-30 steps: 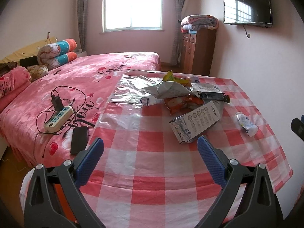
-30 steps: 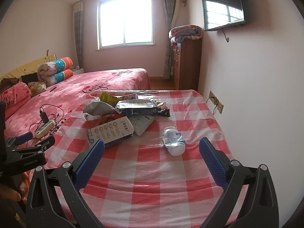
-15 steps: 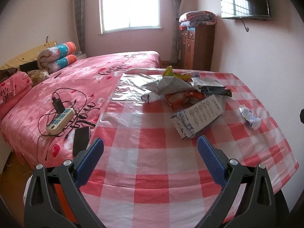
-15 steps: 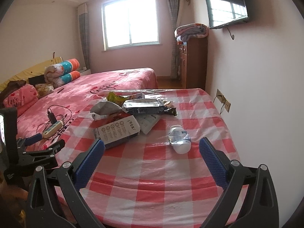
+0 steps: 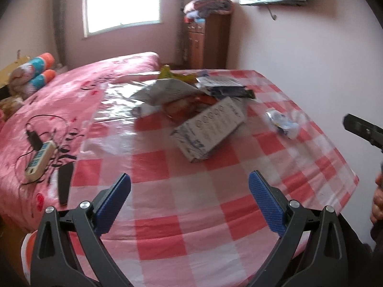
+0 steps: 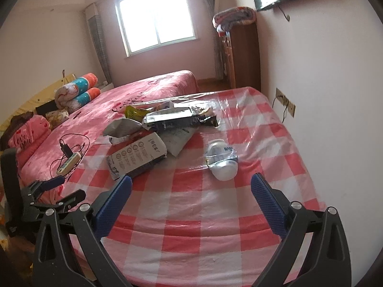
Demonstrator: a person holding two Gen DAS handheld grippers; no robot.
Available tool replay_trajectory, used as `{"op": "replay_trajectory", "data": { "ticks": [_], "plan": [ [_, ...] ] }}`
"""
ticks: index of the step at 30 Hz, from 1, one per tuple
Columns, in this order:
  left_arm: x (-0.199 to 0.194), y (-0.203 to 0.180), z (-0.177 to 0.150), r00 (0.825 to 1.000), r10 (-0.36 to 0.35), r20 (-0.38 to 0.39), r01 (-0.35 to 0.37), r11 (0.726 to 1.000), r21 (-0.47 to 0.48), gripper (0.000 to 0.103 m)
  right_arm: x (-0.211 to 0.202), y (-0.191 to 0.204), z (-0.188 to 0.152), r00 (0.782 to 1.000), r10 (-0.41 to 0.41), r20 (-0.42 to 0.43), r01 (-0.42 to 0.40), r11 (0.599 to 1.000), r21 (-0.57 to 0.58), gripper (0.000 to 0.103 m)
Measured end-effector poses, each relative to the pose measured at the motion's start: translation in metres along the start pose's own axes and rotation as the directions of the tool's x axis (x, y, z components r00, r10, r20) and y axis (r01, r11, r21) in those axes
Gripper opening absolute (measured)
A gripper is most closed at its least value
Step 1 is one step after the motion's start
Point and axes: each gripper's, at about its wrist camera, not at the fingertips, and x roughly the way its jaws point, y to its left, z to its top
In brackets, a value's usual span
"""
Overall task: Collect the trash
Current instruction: 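Close the left tool on the white carton while the right tool closes on the clear bottle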
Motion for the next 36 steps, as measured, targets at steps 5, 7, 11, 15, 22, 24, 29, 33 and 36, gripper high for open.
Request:
{"op": "replay_trajectory", "data": {
  "ticks": [5, 7, 11, 15, 22, 24, 29, 33, 36],
  "plan": [
    [0.016, -0.007, 0.007, 0.999, -0.030, -0.028, 0.032, 0.996, 0.080, 0.099, 0.013, -0.011, 0.004, 1.000, -0.001, -0.025, 0.002, 1.000, 0.016, 0.098],
    [0.023, -0.012, 0.013, 0.999, -0.018, -0.028, 0.021, 0.991, 0.134, 0.099, 0.019, -0.014, 0.006, 1.000, -0.003, -0.029, 0.004, 1.000, 0.018, 0.098],
    [0.036, -0.026, 0.024, 1.000, 0.001, -0.020, 0.004, 0.968, 0.251, 0.099, 0.029, -0.024, 0.008, 0.999, 0.003, -0.044, -0.002, 0.999, 0.044, 0.098],
    [0.051, -0.041, 0.035, 1.000, 0.018, -0.011, -0.013, 0.935, 0.355, 0.099, 0.039, -0.032, 0.010, 0.998, -0.001, -0.060, 0.005, 0.998, 0.055, 0.095],
    [0.086, -0.054, 0.057, 0.998, 0.069, -0.007, -0.059, 0.897, 0.439, 0.099, 0.067, -0.047, 0.012, 0.993, 0.012, -0.114, -0.002, 0.996, 0.089, 0.088],
    [0.096, -0.056, 0.061, 0.997, 0.079, -0.025, -0.059, 0.893, 0.447, 0.099, 0.078, -0.048, 0.013, 0.991, 0.005, -0.132, 0.004, 0.997, 0.073, 0.088],
    [0.111, -0.056, 0.066, 0.994, 0.087, -0.064, -0.049, 0.891, 0.451, 0.099, 0.107, -0.049, 0.018, 0.983, -0.013, -0.184, 0.019, 0.999, 0.031, 0.084],
    [0.120, -0.054, 0.070, 0.993, 0.087, -0.078, -0.044, 0.895, 0.444, 0.098, 0.126, -0.053, 0.022, 0.978, -0.014, -0.210, 0.019, 1.000, 0.019, 0.078],
    [0.128, -0.052, 0.071, 0.992, 0.088, -0.096, -0.038, 0.900, 0.435, 0.096, 0.138, -0.053, 0.023, 0.975, -0.017, -0.224, 0.018, 1.000, 0.003, 0.075]
  ]
}}
